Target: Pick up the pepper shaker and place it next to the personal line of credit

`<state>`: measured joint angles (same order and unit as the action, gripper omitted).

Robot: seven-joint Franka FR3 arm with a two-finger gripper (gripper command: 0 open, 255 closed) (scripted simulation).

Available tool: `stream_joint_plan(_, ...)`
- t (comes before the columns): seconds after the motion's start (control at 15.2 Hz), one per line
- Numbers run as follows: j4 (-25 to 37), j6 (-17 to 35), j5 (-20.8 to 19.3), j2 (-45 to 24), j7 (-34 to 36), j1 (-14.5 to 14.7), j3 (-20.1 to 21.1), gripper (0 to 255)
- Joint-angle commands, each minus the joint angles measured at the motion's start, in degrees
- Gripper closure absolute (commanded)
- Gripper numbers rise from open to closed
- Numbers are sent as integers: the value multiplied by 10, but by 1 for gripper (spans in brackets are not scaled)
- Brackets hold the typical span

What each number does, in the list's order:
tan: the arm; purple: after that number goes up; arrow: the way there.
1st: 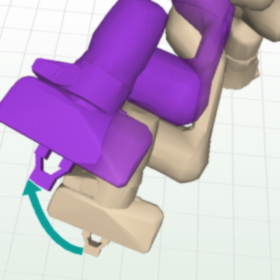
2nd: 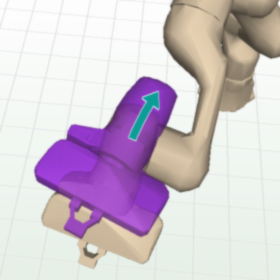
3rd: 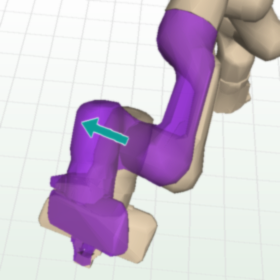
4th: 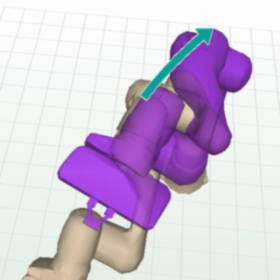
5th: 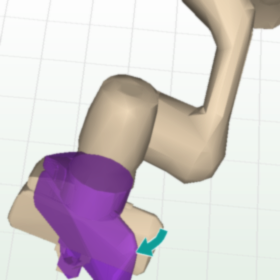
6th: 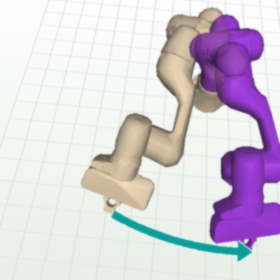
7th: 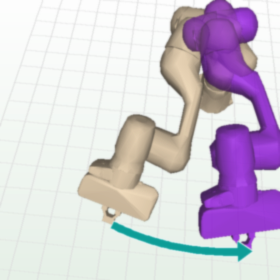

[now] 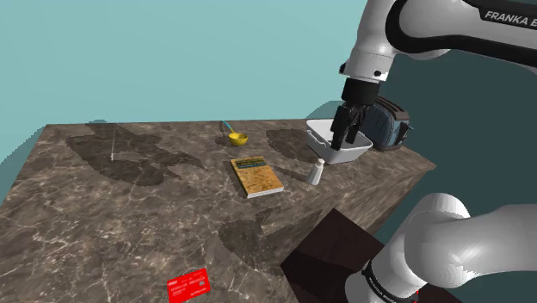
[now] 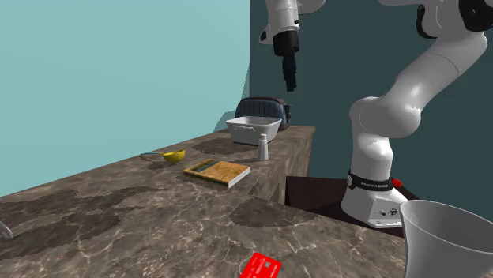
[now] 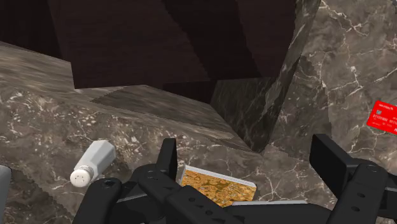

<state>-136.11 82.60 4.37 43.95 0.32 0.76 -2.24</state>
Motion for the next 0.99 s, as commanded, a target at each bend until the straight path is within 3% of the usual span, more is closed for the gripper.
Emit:
stream_joint_plan(0.0,0,0,0,0,0,0,0,0)
stream_joint_plan(0.46,-96,137,-78,-4,-95,-15,-46,0)
stream_joint_plan(0.92,-153,300,-152,-61,-181,-35,-102,0)
